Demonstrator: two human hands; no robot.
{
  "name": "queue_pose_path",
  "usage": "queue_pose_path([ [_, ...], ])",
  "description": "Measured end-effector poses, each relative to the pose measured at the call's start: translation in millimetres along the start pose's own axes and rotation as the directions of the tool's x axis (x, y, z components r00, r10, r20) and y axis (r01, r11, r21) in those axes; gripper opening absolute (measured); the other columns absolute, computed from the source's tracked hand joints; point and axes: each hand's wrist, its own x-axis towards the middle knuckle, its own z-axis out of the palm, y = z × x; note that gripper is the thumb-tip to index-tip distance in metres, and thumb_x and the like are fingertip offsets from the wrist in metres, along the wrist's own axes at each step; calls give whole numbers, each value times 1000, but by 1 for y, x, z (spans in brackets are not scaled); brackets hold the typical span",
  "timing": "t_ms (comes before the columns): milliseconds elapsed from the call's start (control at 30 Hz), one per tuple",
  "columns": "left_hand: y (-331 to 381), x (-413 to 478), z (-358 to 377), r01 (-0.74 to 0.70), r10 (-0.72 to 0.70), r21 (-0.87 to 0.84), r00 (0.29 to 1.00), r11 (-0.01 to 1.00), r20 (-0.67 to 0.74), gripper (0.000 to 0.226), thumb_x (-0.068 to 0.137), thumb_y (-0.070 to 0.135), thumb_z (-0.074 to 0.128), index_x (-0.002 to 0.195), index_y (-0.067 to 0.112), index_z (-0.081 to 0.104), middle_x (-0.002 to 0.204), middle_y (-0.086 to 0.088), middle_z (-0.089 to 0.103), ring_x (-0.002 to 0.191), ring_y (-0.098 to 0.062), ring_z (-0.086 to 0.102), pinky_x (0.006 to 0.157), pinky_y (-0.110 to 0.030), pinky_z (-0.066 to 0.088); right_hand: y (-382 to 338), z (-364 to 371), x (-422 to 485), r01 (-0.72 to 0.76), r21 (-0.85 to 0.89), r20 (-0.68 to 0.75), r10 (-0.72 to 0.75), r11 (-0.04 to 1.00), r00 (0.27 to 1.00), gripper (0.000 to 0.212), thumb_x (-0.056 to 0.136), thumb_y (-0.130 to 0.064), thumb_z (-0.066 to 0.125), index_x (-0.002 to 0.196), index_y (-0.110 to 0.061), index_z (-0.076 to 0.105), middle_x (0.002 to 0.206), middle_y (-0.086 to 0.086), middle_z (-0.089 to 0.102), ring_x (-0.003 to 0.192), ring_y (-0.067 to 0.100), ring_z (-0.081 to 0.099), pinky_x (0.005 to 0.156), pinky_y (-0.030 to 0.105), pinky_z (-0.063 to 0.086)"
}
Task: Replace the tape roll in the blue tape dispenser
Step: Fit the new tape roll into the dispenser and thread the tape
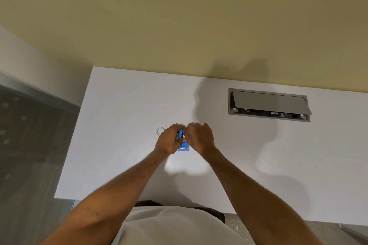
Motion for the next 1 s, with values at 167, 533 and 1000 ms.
queue_pose_path([
  [167,1,-1,4,6,-6,-18,1000,1000,-11,38,96,5,69,134,8,65,133,-6,71,120,-27,70,108,-44,57,3,1,2,-6,20,-20,6,1000,1000,26,106,-33,56,97,-13,69,97,3,74,91,23,70,85,32,47],
  [533,0,-4,5,52,-53,-62,999,997,-7,39,99,20,72,136,17,61,138,2,65,121,-21,69,108,-40,58,9,-5,5,63,-16,14,-63,998,998,29,107,-39,53,106,-17,72,100,0,75,92,20,70,88,31,49],
  [1000,1,-1,11,96,-96,-11,995,995,18,39,105,18,64,142,14,52,143,-4,60,121,-28,69,106,-42,59,-3,-7,12,44,-126,-5,-45,991,999,24,108,-29,51,103,-21,73,93,3,74,85,22,69,72,31,35],
])
